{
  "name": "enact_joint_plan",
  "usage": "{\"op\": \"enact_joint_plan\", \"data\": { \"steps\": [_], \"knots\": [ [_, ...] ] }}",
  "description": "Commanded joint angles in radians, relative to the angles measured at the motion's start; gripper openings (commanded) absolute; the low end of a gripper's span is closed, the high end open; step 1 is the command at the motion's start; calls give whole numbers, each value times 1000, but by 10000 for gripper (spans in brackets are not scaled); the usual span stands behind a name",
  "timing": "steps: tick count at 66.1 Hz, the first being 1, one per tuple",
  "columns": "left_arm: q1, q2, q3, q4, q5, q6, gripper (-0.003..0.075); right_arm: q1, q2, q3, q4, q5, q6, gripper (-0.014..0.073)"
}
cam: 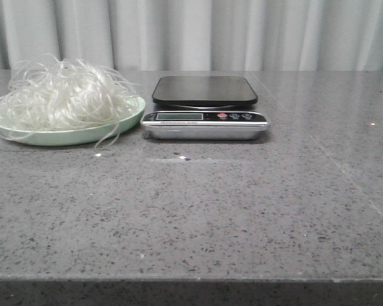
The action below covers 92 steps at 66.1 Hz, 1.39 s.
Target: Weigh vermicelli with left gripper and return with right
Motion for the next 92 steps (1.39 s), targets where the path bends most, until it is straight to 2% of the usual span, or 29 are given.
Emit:
{"op": "enact_joint_plan", "data": {
  "steps": [1, 15, 32, 40, 48, 60, 92],
  "knots": [
    [-1, -21, 7, -9, -82, -11, 127, -3, 9, -26, 1, -79, -14, 157],
    [-1, -21, 7, -9, -82, -11, 127, -17, 3, -21, -13, -79, -14, 157],
    [-1, -21, 7, -9, -82, -11, 127, -231, -62, 25, -36, -80, -6, 157],
    [-1, -21, 7, -9, -82, -11, 127, -293, -112, 94, -36, -99, 5, 157],
    [-1, -21, 7, -9, -82, -11, 127, -298, -181, 189, -51, -168, 20, 157],
    [-1, -21, 7, -9, -82, -11, 127, -298, -249, 290, -149, -227, 127, 157],
    [-1, -19, 7, -9, -82, -11, 127, -298, -249, 293, -149, -243, 135, 157]
  ]
}}
